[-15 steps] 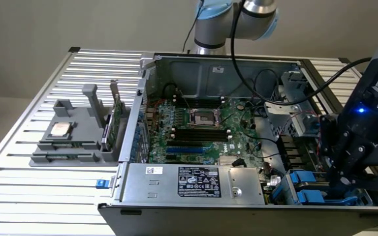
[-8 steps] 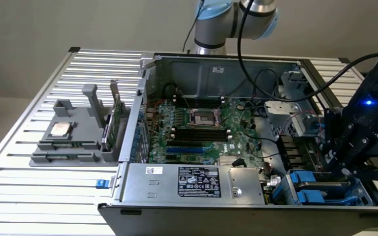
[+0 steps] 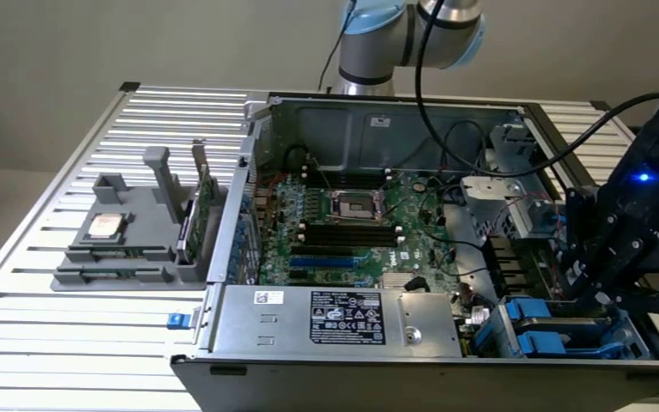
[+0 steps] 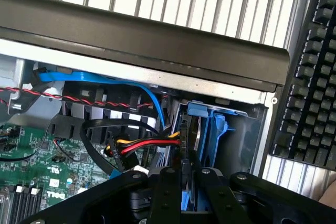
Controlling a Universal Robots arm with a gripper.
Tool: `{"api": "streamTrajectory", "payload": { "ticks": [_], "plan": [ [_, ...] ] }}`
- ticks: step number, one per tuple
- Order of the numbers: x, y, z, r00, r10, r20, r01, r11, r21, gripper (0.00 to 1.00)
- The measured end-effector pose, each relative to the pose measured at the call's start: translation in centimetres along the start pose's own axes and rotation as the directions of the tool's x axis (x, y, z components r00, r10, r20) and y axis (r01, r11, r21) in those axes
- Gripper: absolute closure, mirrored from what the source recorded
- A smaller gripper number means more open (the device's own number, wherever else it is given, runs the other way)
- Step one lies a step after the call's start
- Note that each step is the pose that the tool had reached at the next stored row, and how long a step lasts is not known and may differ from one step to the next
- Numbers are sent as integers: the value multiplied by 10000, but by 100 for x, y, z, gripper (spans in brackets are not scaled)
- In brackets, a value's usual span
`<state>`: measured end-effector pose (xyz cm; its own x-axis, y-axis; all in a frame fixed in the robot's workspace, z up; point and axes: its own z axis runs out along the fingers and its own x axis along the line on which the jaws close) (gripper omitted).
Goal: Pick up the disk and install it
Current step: 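Insert the disk into the insertion slot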
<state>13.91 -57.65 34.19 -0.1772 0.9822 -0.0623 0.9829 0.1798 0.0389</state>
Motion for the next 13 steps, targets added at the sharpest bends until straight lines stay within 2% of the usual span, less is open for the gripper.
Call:
{"api": "streamTrajectory", "payload": {
  "ticks": [6,13],
  "plan": [
    [9,1,5,9997,264,10,-264,9997,16,83],
    [11,0,22,9939,1098,47,-1099,9939,74,83]
  ]
}}
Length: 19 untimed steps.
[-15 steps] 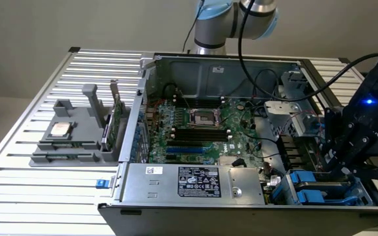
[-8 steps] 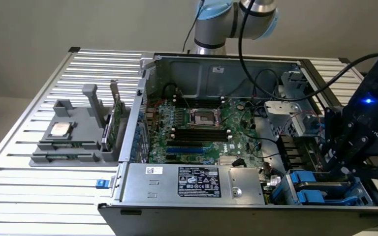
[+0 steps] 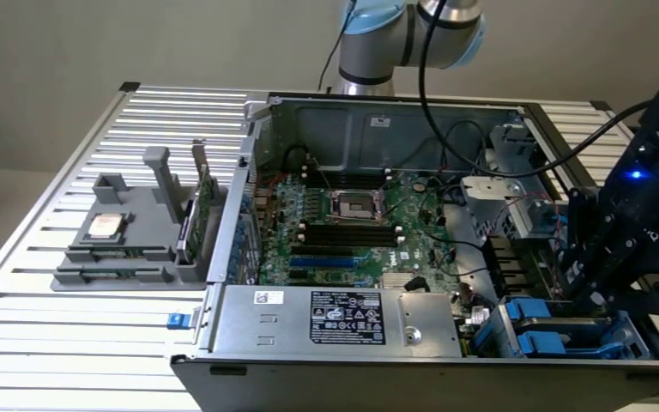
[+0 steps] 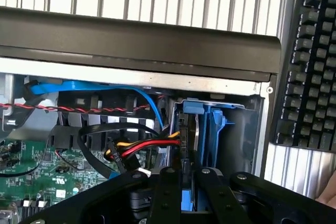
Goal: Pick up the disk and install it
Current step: 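Insert the disk into the insertion slot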
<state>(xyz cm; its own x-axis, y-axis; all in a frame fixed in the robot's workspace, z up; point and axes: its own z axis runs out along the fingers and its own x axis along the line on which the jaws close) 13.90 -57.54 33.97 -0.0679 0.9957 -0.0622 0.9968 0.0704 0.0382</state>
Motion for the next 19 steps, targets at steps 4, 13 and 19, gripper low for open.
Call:
{"api": "streamTrajectory", "payload": {
  "ticks": [4,13,19],
  "plan": [
    [1,0,3,9999,115,4,-115,9999,26,83],
    [9,0,17,9971,755,26,-756,9970,136,83],
    [18,6,20,9932,1162,43,-1162,9931,160,83]
  ]
}}
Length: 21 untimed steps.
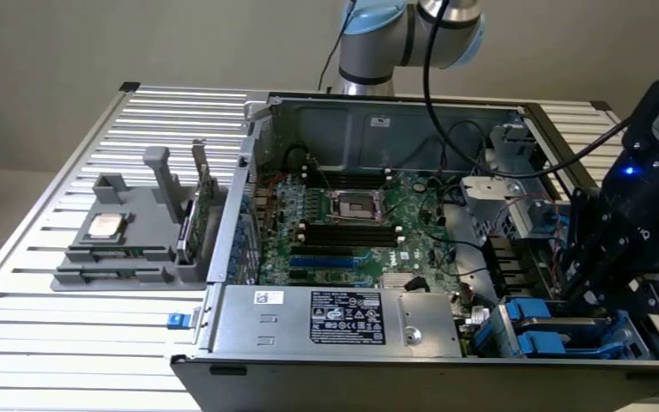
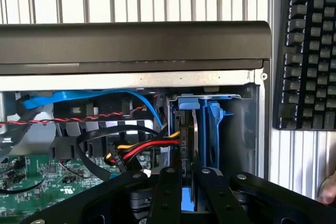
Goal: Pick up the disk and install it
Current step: 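Insert the disk into the insertion slot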
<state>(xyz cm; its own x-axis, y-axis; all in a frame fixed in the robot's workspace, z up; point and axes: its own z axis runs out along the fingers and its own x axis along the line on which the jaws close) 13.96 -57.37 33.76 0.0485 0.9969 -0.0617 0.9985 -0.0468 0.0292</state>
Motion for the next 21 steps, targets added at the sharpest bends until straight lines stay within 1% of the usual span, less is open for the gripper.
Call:
{"api": "streamTrajectory", "payload": {
  "ticks": [4,9,17,21],
  "plan": [
    [28,11,0,10000,71,2,-71,10000,5,83],
    [32,56,2,9998,183,6,-183,9998,13,83],
    [32,57,11,9989,461,15,-461,9989,30,83],
    [33,52,15,9987,506,15,-506,9987,33,83]
  ]
}}
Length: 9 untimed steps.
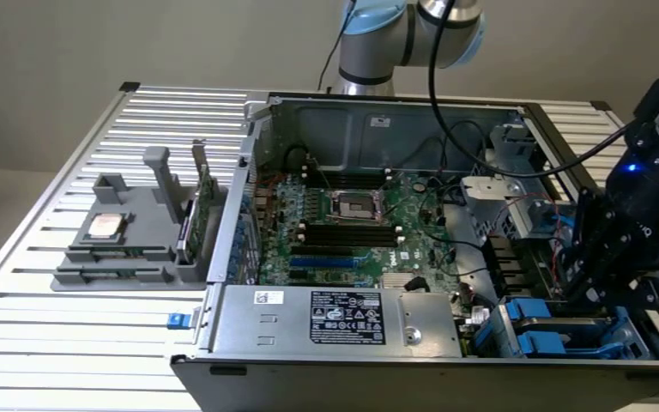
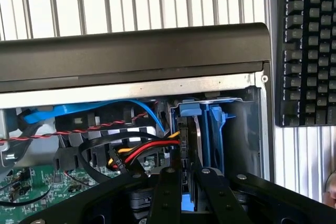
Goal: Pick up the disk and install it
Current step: 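Insert the disk into the insertion slot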
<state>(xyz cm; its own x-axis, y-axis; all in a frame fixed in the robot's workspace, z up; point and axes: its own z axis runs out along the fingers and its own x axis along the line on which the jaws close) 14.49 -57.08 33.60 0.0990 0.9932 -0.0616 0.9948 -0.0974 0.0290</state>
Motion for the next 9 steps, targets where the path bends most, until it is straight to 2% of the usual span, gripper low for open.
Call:
{"api": "streamTrajectory", "payload": {
  "ticks": [9],
  "plan": [
    [-1,-14,0,10000,9,1,-9,10000,1,83]
  ]
}}
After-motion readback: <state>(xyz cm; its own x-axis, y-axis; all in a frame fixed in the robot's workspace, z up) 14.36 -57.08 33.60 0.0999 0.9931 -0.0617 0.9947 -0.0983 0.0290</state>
